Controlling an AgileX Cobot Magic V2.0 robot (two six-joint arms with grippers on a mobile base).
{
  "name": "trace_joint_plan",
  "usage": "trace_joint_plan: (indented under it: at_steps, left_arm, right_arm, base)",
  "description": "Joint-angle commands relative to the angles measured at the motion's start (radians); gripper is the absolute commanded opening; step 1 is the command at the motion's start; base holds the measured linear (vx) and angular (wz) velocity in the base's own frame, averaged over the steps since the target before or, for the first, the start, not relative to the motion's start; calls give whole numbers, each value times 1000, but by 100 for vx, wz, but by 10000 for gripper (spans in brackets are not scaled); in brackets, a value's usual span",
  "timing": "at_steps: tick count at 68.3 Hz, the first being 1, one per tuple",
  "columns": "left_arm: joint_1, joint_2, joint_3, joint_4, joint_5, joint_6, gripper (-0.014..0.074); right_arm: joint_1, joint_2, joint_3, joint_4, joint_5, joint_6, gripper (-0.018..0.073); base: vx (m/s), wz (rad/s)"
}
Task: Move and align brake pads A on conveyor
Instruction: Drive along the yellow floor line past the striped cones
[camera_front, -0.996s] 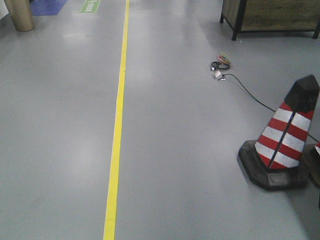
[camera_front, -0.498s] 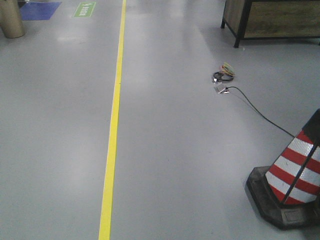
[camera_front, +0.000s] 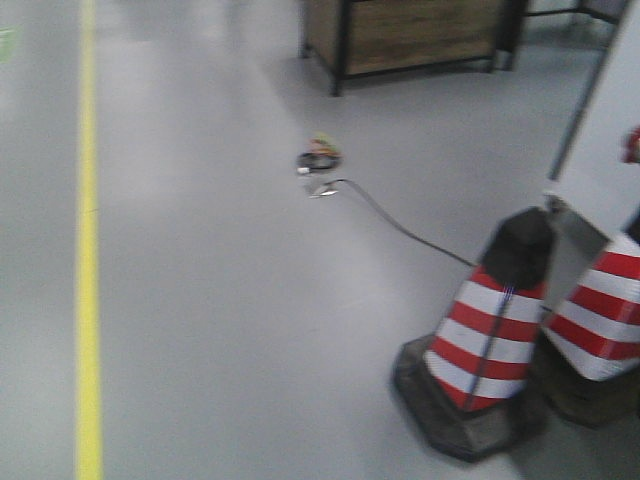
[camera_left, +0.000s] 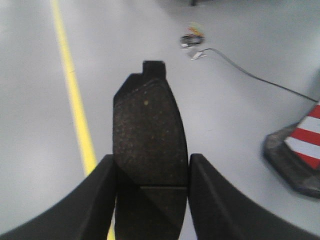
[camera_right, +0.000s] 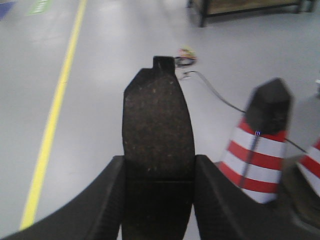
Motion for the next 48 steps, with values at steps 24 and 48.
trace_joint_plan:
  at_steps: [24,48]
  left_arm:
    - [-5,7,-28,-8,-89,-4,-6]
    - [-5,7,-28,-8,-89,-4,-6]
  right_arm:
    - [-4,7,-30,-12,-95,-5,-4]
    - [-4,7,-30,-12,-95,-5,-4]
  base:
    - [26,-98]
    - [21,-82]
